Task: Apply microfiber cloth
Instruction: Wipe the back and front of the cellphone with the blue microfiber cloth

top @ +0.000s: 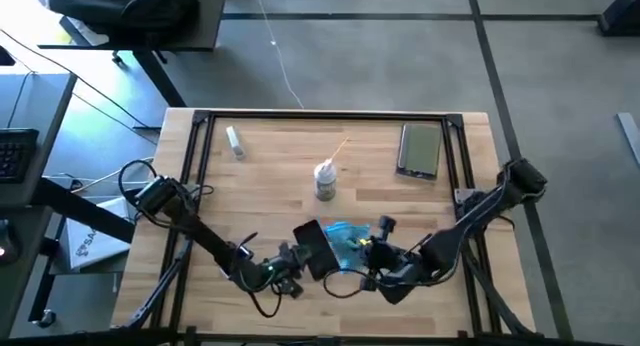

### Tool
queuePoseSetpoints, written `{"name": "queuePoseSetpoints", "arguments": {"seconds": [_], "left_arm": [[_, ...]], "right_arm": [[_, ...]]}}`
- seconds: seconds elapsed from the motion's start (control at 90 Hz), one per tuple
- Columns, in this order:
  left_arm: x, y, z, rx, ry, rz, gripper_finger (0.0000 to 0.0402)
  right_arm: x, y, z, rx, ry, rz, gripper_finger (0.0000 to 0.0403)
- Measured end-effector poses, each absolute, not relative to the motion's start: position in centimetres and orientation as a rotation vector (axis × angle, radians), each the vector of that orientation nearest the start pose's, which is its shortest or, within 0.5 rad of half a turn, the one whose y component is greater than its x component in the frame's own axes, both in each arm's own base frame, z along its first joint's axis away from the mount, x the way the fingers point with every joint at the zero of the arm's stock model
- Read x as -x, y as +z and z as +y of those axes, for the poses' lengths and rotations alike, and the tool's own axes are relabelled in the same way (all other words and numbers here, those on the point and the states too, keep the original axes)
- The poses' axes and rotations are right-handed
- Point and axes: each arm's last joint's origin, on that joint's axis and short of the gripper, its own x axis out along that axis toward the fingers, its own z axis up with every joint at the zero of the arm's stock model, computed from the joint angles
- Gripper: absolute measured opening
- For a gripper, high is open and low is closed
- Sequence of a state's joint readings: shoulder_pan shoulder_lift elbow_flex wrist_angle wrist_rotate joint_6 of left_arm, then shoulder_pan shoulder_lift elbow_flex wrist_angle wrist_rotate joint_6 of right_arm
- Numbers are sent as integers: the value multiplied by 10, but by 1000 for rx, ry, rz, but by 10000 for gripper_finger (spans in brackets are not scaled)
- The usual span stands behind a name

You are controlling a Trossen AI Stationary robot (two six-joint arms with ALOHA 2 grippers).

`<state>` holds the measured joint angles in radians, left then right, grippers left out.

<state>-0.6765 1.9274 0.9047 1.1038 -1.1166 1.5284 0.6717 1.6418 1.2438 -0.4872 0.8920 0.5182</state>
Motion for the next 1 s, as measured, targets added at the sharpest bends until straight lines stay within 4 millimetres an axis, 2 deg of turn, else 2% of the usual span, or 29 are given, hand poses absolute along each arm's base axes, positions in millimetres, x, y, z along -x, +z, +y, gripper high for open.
{"name": "queuePoseSetpoints", "arguments": {"seconds": [0.122, 0.333, 0.444, 0.656, 0.844, 1.0], "left_arm": [[-306, 179, -212, -1441, 372, 279, 1], [-308, 179, -211, -1440, 360, 270, 1], [-309, 177, -209, -1436, 354, 267, 1], [-310, 169, -209, -1297, 299, 239, 1], [-310, 163, -210, -1169, 256, 227, 1], [-311, 164, -208, -1173, 258, 225, 1]], "right_arm": [[-287, 265, 200, 158, -296, 517, 0], [-309, 272, 193, 138, -124, 485, 0], [-322, 268, 189, 120, -32, 485, 0], [-348, 246, 184, 92, 59, 494, 0], [-356, 241, 179, 49, 65, 483, 0], [-360, 242, 174, -67, 117, 494, 0]]}}
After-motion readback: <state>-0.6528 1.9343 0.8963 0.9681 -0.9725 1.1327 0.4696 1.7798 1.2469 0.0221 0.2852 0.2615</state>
